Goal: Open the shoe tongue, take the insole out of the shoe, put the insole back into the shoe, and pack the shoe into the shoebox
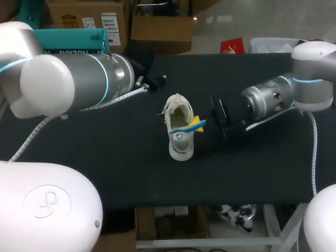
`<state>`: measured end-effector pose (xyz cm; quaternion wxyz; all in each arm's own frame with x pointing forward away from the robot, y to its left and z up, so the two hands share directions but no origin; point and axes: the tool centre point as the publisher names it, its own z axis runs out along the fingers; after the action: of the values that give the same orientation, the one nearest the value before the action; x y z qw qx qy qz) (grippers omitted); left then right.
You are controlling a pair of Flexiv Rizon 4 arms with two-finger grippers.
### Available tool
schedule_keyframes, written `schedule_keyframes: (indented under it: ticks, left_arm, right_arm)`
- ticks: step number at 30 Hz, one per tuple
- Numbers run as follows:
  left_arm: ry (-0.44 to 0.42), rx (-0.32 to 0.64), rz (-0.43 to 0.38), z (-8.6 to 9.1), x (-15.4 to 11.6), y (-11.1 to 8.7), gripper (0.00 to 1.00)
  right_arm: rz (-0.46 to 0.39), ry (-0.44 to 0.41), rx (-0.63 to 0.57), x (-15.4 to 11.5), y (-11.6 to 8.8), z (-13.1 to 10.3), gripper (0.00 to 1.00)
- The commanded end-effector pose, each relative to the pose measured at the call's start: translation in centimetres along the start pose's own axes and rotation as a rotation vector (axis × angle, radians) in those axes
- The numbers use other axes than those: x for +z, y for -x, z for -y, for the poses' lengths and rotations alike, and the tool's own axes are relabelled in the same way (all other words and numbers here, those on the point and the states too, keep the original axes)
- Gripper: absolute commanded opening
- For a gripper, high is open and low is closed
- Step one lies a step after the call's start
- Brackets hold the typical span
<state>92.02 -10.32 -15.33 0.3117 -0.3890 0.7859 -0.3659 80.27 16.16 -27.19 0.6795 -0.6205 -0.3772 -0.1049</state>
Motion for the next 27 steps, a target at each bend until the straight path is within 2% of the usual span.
schedule_keyframes:
  ticks: [1, 8, 10, 11, 13, 16, 24, 27]
  left_arm:
    - [0.061, -0.040, -0.213, 0.1, 0.2, 1.8, 1.00]
    - [0.107, -0.209, -0.421, 0.4, 0.7, 4.1, 1.00]
    - [0.131, -0.241, -0.507, 0.5, 0.8, 4.8, 1.00]
    - [0.144, -0.255, -0.501, 0.6, 1.0, 5.2, 1.00]
    - [0.156, -0.272, -0.547, 0.7, 1.1, 5.7, 1.00]
    - [0.169, -0.262, -0.616, 0.8, 1.1, 6.1, 1.00]
    - [0.202, -0.109, -0.749, 0.7, 0.9, 5.9, 1.00]
    - [0.207, -0.013, -0.813, 0.3, 1.0, 5.7, 1.00]
  right_arm:
    - [0.005, -0.013, 0.005, 0.0, -0.4, -0.5, 0.00]
    - [0.003, -0.014, 0.016, 0.2, -0.8, -0.8, 0.00]
    - [0.001, -0.014, 0.018, 0.2, -0.9, -0.8, 0.00]
    - [0.000, -0.015, 0.021, 0.3, -0.9, -0.9, 0.00]
    - [-0.001, -0.015, 0.023, 0.3, -0.9, -0.9, 0.00]
    - [-0.004, -0.015, 0.025, 0.3, -0.9, -1.0, 0.00]
    - [-0.007, -0.008, 0.026, 0.3, -1.1, -1.1, 0.00]
    - [-0.009, -0.005, 0.026, 0.3, -1.1, -1.2, 0.00]
